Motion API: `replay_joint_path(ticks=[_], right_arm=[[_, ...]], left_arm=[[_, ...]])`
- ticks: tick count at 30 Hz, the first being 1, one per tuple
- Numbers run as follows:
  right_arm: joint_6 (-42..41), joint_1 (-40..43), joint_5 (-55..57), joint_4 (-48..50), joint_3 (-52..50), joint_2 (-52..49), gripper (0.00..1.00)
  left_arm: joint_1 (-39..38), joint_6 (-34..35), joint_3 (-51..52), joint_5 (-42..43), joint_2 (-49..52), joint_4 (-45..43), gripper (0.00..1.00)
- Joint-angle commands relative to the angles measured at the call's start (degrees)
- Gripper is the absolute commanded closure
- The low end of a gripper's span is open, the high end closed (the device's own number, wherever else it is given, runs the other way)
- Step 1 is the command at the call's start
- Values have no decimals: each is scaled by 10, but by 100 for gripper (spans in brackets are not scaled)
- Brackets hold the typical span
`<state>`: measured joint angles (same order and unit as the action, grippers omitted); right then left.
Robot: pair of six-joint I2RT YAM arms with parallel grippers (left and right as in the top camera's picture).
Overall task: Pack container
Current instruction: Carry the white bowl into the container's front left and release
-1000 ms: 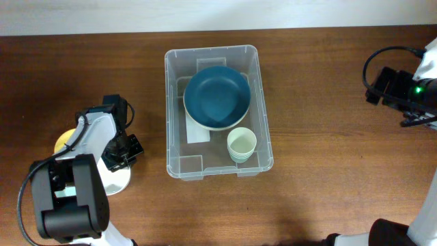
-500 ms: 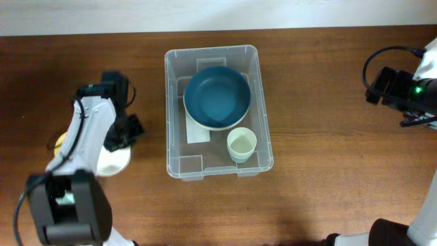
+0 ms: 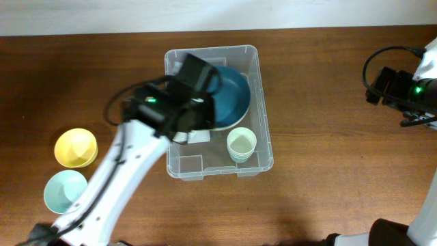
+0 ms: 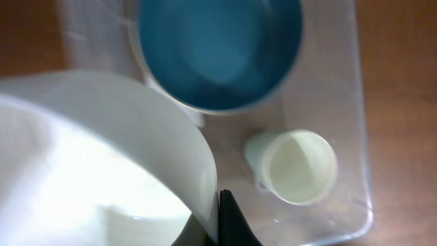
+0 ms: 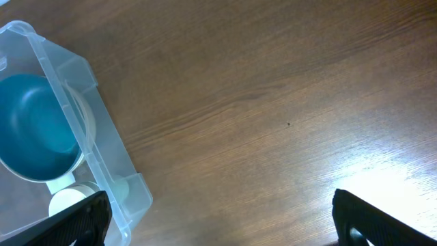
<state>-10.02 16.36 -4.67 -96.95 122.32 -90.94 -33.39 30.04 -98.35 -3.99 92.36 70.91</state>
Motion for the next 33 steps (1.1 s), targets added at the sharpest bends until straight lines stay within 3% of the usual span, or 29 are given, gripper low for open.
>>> replay_joint_path(ticks=[1,13,28,31,33], right_arm=[[5,-2,-7,-2,-3,-1,1],[6,-2,-7,-2,-3,-1,1],[6,-2,-7,-2,-3,-1,1],[6,-2,-7,-2,-3,-1,1],[6,-2,-7,-2,-3,-1,1]], left_arm=[[-33,89,0,16,51,-3,99],[-54,128,1,32,211,-9,99],[-20,144,68,34,237,-25,99],[-20,140,68,43,237,-19,70],[-20,137,68,53,237,-16,58]])
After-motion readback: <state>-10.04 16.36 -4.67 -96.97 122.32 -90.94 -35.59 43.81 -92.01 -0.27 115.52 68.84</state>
